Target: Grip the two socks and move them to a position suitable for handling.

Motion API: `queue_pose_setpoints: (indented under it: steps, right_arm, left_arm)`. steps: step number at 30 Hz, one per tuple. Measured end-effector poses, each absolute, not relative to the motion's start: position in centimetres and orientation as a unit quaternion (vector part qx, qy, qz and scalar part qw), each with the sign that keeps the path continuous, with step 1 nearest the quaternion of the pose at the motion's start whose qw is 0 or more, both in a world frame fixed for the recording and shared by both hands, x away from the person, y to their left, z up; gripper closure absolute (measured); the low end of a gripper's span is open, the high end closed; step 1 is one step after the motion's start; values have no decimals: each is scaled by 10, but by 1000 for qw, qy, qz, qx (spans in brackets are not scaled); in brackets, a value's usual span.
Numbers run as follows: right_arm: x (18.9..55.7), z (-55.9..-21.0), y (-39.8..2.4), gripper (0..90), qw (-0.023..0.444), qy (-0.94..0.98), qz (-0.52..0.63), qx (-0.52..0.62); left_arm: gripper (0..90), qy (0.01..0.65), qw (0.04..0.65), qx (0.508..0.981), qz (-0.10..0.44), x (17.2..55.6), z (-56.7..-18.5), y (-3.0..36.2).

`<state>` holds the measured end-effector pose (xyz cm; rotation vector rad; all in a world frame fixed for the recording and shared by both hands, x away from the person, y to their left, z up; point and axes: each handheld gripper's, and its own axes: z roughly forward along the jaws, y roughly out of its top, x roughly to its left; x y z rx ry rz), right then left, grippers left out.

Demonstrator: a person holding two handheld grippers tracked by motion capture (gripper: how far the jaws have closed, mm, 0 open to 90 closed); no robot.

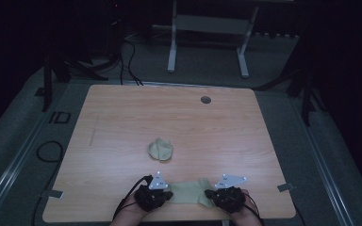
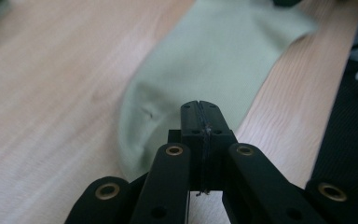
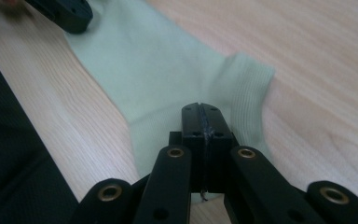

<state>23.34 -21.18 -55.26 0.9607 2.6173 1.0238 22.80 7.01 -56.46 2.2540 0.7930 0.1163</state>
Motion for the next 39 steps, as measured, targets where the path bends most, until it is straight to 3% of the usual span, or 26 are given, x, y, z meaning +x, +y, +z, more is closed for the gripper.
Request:
queue_pose_setpoints:
  steps: [22, 25, 29, 32, 39]
  right_arm:
    - [235, -555, -239, 893, 84, 878, 331, 335]
    - [234, -549, -236, 877, 81, 877, 339, 330]
    - [238, -534, -231, 826, 90, 877, 351, 316]
    - [244, -523, -226, 753, 102, 875, 362, 306]
    - [267, -504, -203, 595, 112, 878, 376, 275]
  left_arm:
    - [893, 303, 387, 870, 21, 221, -566, 66]
    - [773, 286, 408, 867, 15, 218, -560, 69]
    - [715, 280, 425, 860, 39, 215, -551, 77]
    - [715, 296, 430, 852, 43, 217, -548, 87]
    - [620, 323, 438, 837, 54, 217, -551, 118]
